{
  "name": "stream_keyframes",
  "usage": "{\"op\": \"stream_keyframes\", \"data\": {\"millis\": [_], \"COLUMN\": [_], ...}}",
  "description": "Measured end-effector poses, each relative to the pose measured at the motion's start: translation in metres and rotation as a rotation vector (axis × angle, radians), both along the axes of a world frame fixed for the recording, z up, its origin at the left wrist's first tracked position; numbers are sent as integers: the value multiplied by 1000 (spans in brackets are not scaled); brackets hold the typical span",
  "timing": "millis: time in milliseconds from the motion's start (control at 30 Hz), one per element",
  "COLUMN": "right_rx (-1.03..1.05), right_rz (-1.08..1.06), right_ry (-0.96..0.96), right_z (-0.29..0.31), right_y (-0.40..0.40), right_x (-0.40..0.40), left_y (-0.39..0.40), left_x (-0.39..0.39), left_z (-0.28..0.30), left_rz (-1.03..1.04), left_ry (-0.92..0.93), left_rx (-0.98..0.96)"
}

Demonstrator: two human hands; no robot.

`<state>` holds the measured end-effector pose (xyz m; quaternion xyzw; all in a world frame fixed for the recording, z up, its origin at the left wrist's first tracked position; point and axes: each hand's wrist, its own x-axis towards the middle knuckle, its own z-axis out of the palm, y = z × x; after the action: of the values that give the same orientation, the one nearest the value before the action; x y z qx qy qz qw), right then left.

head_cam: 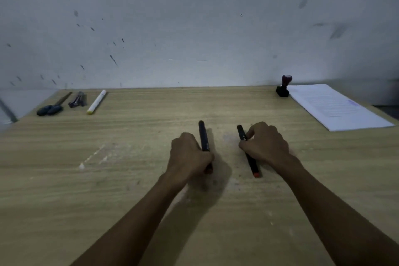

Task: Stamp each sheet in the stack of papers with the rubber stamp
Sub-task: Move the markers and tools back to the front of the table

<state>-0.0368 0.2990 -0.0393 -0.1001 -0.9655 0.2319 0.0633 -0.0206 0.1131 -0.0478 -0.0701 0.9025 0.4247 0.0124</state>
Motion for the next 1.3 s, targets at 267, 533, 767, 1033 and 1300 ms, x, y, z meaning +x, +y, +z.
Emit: {"op": "stream_keyframes", "data": {"millis": [267, 533, 767, 1033, 1300], "right_rx": [8, -8, -23, -15, -12], "right_rz": [11, -7, -16, -12, -9], "right_ry": [25, 59, 47, 42, 22], "right_z": [-7, -17, -18, -17, -12], "right_y": [11, 13, 14, 14, 15], "right_x": [10, 10, 12, 12, 16], "left_y": [43, 62, 61, 64, 64], "left_x": [10, 15, 11, 13, 14], "left_z": [-4, 2, 0, -2, 0], "left_rz": [-97, -128, -126, -127, -138], "left_ry": [20, 23, 24, 15, -35], "left_rx": [-69, -111, -103, -75, -10]}}
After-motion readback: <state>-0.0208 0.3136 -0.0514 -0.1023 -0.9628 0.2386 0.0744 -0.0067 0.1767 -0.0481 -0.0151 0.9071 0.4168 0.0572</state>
